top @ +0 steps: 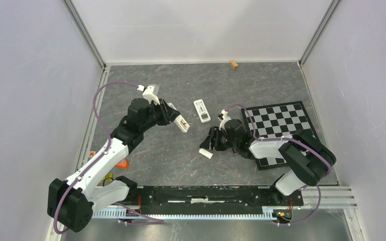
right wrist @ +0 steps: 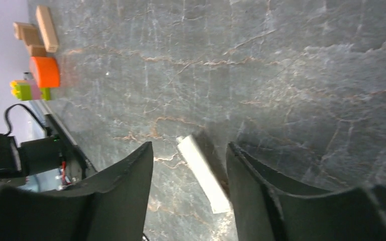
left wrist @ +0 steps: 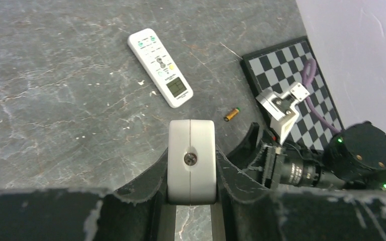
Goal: Load the batteries into the remote control
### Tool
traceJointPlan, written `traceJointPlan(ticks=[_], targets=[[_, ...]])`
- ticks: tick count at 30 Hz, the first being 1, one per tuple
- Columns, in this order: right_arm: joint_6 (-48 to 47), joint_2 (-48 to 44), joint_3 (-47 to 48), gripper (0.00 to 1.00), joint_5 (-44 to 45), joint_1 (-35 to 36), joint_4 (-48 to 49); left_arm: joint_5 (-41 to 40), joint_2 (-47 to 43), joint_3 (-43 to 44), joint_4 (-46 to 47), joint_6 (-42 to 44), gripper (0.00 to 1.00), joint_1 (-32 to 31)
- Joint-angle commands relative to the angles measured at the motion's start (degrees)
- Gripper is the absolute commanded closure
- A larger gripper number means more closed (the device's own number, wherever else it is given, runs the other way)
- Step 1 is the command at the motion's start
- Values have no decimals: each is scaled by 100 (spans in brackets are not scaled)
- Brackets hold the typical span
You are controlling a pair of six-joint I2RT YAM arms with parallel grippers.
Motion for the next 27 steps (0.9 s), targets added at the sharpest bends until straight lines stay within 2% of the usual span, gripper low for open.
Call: traceJointPlan(ticks=[1, 6, 8, 12, 15, 18, 22, 25, 27], targets=[[-501, -243, 342, 37, 588, 16, -704, 766, -185, 290, 211, 247, 98, 22], [-1243, -850, 543, 33, 651, 7, -1079, 1234, -212, 219, 676, 140, 98, 24], [-1728, -1212, 581, 31, 296, 7, -998, 1694, -194, 180, 906, 169, 98, 25], [-3005, -2040, 463, 18, -842, 12, -725, 2657, -122, 252, 1098, 375, 98, 13], [-3402, -2694, 201, 9, -1445, 16, -345, 3479, -26, 295, 1321, 357, 98, 3], [-3508, -2932, 313, 5, -1777, 13, -357, 4095, 58, 328, 1510, 295, 98, -17], [-3092, -2776, 730, 4, -2010, 16, -524, 4664, 93, 279, 1862, 154, 98, -80], [-2708, -2586, 900, 5, -2394, 25, -429, 4913, 54, 182, 2362, -119, 98, -115], [-2428, -2510, 915, 9, -2698, 42, -191, 5015, 29, 127, 2616, -304, 98, -125]])
